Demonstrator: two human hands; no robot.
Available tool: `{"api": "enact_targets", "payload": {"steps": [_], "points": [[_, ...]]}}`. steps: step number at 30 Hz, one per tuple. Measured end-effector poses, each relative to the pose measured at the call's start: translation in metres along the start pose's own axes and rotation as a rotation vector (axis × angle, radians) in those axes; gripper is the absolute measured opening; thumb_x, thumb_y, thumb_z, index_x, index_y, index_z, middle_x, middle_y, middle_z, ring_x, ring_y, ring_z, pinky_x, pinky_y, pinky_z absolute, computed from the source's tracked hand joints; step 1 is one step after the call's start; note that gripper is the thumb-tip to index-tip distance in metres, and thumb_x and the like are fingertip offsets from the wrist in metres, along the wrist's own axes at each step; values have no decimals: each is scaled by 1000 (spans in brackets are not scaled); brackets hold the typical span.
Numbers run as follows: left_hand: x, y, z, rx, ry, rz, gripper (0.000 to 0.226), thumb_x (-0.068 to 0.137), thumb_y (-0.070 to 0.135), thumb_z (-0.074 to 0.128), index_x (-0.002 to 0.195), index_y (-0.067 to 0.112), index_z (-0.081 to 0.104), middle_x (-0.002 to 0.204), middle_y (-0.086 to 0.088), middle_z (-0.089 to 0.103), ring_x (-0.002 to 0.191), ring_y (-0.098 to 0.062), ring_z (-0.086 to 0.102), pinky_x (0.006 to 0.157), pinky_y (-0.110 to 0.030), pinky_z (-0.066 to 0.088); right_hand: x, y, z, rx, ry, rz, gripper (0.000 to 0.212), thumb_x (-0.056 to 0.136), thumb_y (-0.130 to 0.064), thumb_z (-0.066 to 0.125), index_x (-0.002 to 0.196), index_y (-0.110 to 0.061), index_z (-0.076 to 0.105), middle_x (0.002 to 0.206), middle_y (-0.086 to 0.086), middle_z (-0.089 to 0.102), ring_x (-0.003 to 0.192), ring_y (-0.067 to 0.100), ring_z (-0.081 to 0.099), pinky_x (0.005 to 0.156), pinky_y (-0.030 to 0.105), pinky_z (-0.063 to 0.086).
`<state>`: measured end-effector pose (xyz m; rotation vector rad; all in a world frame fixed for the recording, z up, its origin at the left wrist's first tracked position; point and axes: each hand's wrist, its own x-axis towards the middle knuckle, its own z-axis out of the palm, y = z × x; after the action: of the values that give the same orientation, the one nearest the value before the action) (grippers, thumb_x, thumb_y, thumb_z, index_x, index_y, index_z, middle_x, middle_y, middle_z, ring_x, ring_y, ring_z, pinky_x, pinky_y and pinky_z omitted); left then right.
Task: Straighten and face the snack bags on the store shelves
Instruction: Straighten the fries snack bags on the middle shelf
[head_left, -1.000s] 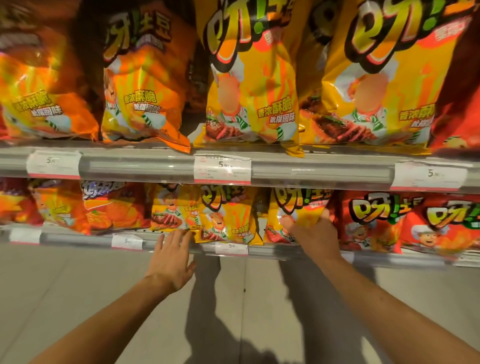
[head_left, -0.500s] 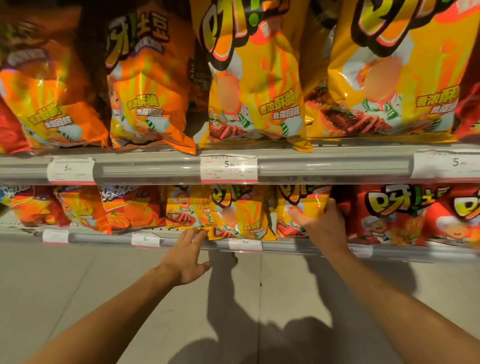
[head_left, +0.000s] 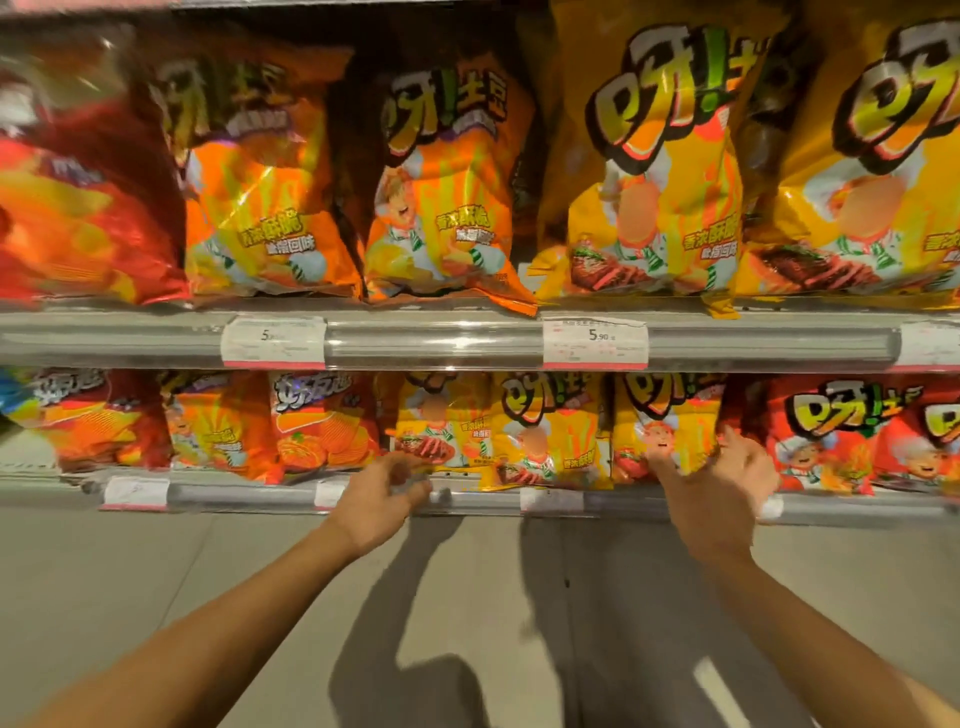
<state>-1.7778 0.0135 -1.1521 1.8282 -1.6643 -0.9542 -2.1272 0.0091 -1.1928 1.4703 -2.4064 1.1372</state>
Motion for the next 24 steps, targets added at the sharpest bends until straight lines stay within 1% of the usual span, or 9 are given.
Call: {"api": "enact_targets", "payload": {"steps": [2,3,5,7,10,14,18,21,24], "points": [[-2,-14,-17,-232,85,-50,9,96,9,61,104,12,64,93,-5,70,92,-26,64,77,-20,51,-19,-13,-6,36,75,9,68,72,-28,92,116,12,59,109,35,57,108,50,52,93,55,39],[-4,-22,-26,-312,124,-77,8,96,7,60,100,13,64,89,-7,68,91,-27,64,82,-30,54,-28,-22,-9,103,39,21,59,74,-21,91,115,9,60,107,32,58,108,49,51,94,56,37],[-7,-39,-42,-401,168,-123,11,96,5,59,93,13,66,89,-9,68,89,-27,64,89,-46,55,-44,-43,-12,241,-124,63,45,80,-16,86,114,2,63,110,26,61,112,45,51,99,58,39],[-10,-57,-58,-459,210,-145,13,95,5,59,88,13,67,89,-9,68,89,-27,64,90,-51,56,-63,-65,-11,322,-259,81,36,86,-20,81,114,-5,65,112,16,63,110,38,55,98,55,44],[-13,-84,-80,-446,287,-138,4,93,12,63,93,13,67,88,-6,70,91,-28,67,89,-49,55,-91,-108,-8,388,-379,91,30,89,-25,77,113,-11,66,109,8,65,102,30,61,91,50,51],[-14,-116,-111,-393,349,-133,5,93,19,65,98,18,66,92,-7,71,96,-29,67,91,-48,53,-121,-165,5,468,-497,12,30,89,-17,78,112,-3,65,100,9,68,95,32,66,87,52,55],[-14,-144,-138,-403,386,-169,10,94,20,65,102,15,65,96,0,68,98,-27,65,94,-53,53,-141,-217,26,495,-664,62,43,85,-23,82,120,-7,62,104,7,69,103,25,68,92,39,57],[-15,-157,-153,-371,460,-177,11,94,22,65,103,15,63,94,3,66,97,-23,63,87,-39,51,-153,-245,48,473,-762,56,52,86,-33,80,128,-12,59,108,4,67,109,23,66,95,31,53],[-14,-164,-169,-332,518,-204,21,94,23,67,110,11,60,104,-5,64,97,-22,59,83,-32,42,-161,-269,66,470,-840,33,66,85,-41,80,138,-15,52,112,-1,64,114,20,64,97,31,53]]}}
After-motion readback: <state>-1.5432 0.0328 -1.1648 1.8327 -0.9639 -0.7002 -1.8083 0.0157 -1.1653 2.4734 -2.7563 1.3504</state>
